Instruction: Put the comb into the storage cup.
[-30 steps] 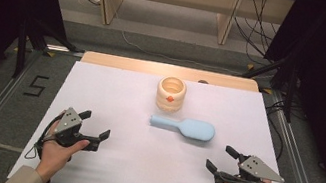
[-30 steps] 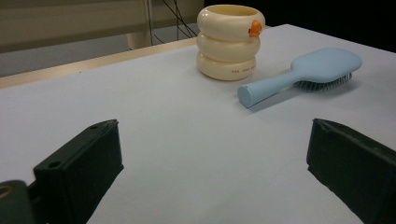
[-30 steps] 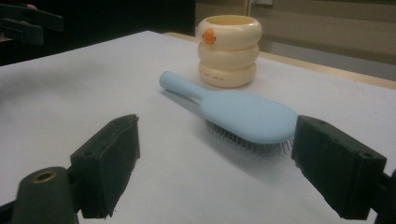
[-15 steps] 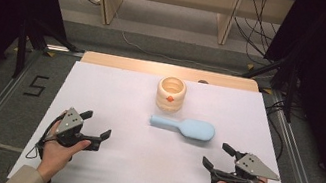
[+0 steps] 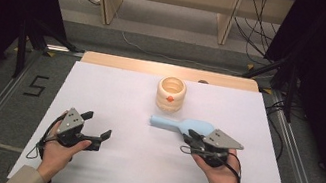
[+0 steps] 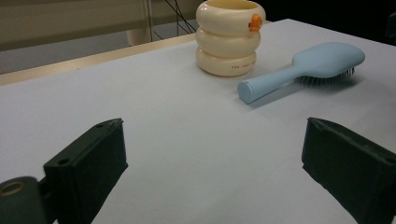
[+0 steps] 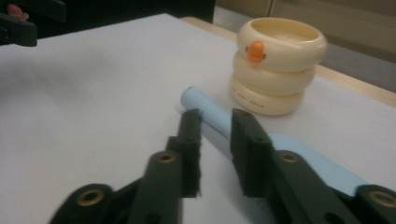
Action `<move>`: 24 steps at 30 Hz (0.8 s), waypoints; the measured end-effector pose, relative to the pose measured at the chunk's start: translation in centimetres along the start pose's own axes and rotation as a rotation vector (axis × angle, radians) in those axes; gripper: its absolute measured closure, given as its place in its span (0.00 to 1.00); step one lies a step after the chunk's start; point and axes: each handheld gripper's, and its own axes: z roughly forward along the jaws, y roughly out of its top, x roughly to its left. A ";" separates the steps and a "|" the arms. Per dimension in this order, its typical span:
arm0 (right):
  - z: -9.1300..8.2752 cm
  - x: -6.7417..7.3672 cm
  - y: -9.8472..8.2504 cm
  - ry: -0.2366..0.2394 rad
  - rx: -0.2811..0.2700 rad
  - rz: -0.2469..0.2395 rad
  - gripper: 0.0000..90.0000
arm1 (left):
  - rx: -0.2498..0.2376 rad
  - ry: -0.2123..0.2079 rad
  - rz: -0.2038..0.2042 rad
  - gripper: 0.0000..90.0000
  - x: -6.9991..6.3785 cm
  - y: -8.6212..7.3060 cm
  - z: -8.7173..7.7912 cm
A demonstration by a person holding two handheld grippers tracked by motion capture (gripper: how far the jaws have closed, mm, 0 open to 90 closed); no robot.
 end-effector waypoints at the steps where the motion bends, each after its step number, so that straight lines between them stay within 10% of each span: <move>1: 0.7 0.1 0.3 0.000 0.013 -0.011 0.94 | 0.000 0.000 0.000 0.07 0.0 0.0 0.0; 13: 8.7 0.9 3.2 -0.026 0.151 -0.033 1.00 | 0.001 -0.007 -0.003 0.07 -0.1 -0.1 0.0; 24: 13.7 -0.1 4.2 -0.077 0.258 0.053 1.00 | -0.003 -0.009 -0.012 0.08 0.0 -0.1 0.0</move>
